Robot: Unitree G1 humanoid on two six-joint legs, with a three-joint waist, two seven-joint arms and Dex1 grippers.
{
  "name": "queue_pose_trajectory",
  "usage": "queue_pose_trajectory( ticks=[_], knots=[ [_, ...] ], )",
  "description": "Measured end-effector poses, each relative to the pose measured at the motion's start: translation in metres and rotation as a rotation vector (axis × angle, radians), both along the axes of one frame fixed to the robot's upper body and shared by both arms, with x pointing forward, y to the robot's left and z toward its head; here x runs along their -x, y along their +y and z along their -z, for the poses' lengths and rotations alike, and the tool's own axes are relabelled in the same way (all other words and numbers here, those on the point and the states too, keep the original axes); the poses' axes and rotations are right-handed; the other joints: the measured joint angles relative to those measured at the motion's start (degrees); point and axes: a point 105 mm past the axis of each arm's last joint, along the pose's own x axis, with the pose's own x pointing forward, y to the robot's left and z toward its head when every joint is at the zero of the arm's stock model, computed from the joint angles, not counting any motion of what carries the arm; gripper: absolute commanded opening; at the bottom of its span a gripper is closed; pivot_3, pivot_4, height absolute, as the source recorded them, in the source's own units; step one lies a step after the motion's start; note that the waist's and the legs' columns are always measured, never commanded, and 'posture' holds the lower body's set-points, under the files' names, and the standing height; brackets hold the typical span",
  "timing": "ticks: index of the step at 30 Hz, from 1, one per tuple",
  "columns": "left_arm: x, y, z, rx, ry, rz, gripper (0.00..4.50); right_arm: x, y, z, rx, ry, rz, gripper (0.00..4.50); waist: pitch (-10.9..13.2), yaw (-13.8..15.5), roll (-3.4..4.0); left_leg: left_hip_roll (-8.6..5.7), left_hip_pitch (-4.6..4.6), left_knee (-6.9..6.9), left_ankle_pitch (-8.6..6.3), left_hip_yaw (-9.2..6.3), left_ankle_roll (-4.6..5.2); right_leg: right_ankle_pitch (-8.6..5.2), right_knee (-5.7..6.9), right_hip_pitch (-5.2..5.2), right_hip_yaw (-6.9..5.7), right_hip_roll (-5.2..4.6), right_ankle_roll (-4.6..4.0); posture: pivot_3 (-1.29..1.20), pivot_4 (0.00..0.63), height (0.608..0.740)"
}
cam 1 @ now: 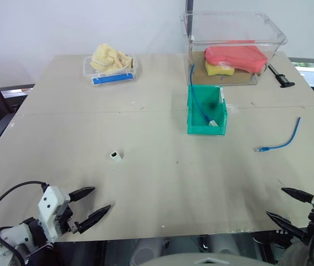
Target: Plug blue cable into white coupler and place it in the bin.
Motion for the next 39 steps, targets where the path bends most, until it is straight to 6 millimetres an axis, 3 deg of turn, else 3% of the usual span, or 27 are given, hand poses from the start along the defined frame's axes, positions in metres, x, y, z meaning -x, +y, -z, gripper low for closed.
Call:
queue_pose_trajectory(
  ticks=[4,7,10,17,19,20,21,25,30,34,37,39],
  knots=[
    [-0.005,-0.009,-0.007,0.026,-0.020,0.009,4.47,-0.014,0.002,-0.009,-0.011,-0.041,0.036,4.50,0.07,-0.05,-0.03,0.02,-0.04,0.01,-0.04,0.03,-0.07,0.01,0.00,0.00,0.03,-0.02,0.01,0.00,0.150,0.740],
    [-0.017,-0.036,-0.031,0.077,-0.110,0.092,4.47,-0.039,0.016,-0.037,-0.014,-0.155,0.045,4.50,0.05,0.01,0.02,0.08,-0.02,0.00,-0.12,0.07,-0.21,0.01,0.02,0.06,0.00,0.02,0.00,0.00,0.150,0.740],
    [-0.016,-0.046,-0.033,0.097,-0.104,0.133,4.47,-0.046,0.015,-0.042,0.023,-0.156,0.054,4.50,0.04,0.00,0.05,0.06,-0.01,0.00,-0.01,0.08,-0.01,0.01,0.00,-0.12,-0.05,0.21,-0.01,0.00,0.150,0.740],
    [-0.005,-0.066,-0.032,0.091,-0.095,0.279,4.47,-0.074,-0.003,-0.059,0.297,-0.097,-0.042,4.50,0.11,-0.06,0.01,0.02,-0.01,0.02,-0.09,0.37,0.15,0.02,-0.16,-0.08,0.09,0.17,0.00,0.00,0.150,0.740],
    [-0.006,-0.077,-0.034,0.098,-0.104,0.335,4.50,-0.093,-0.005,-0.064,0.338,-0.076,-0.097,3.98,0.23,-0.11,0.03,0.12,0.04,0.06,-0.10,0.53,0.16,0.03,-0.16,-0.05,0.01,0.13,0.00,0.00,0.150,0.740],
    [-0.008,-0.081,-0.036,0.102,-0.118,0.356,4.50,-0.099,-0.006,-0.064,0.355,-0.065,-0.113,3.81,0.28,-0.10,0.06,0.17,0.03,0.08,-0.10,0.63,0.16,0.03,-0.16,-0.06,-0.02,0.13,0.00,0.00,0.150,0.740],
    [-0.010,-0.086,-0.040,0.103,-0.140,0.380,4.50,-0.107,-0.008,-0.065,0.390,-0.052,-0.145,3.29,0.32,-0.11,0.04,0.28,0.03,0.08,-0.09,0.81,0.16,0.04,-0.16,-0.05,-0.11,0.14,-0.02,0.00,0.150,0.740],
    [-0.016,-0.096,-0.047,0.114,-0.176,0.417,4.50,-0.126,-0.012,-0.052,0.442,0.016,-0.206,3.29,0.41,0.00,0.07,0.52,-0.07,0.01,-0.11,0.95,0.10,0.25,-0.20,-0.14,-0.34,0.22,-0.37,0.00,0.150,0.740],
    [-0.024,-0.104,-0.059,0.134,-0.237,0.430,4.50,-0.145,-0.025,-0.038,0.532,0.107,-0.215,3.29,0.48,-0.14,0.12,0.49,-0.11,0.03,-0.14,1.19,0.12,0.39,-0.41,-0.14,-0.16,0.17,-0.18,0.00,0.150,0.740],
    [-0.024,-0.108,-0.057,0.151,-0.223,0.424,4.50,-0.158,-0.029,-0.030,0.544,0.132,-0.211,3.29,0.48,-0.31,0.12,0.50,-0.10,0.02,-0.19,1.26,0.17,0.40,-0.49,-0.15,-0.12,0.20,-0.16,0.00,0.150,0.740],
    [-0.025,-0.114,-0.061,0.155,-0.242,0.423,4.50,-0.171,-0.022,-0.030,0.532,0.124,-0.235,2.43,0.52,-0.88,0.03,0.52,-0.07,0.04,-0.20,1.24,0.17,0.41,-0.47,-0.12,-0.11,0.22,-0.16,0.00,0.150,0.740],
    [-0.025,-0.117,-0.062,0.159,-0.248,0.421,4.50,-0.173,-0.018,-0.028,0.521,0.131,-0.266,1.59,0.50,-1.26,0.00,0.53,-0.02,0.05,-0.19,1.24,0.17,0.43,-0.43,-0.09,-0.09,0.22,-0.13,0.00,0.150,0.740]
  ],
)
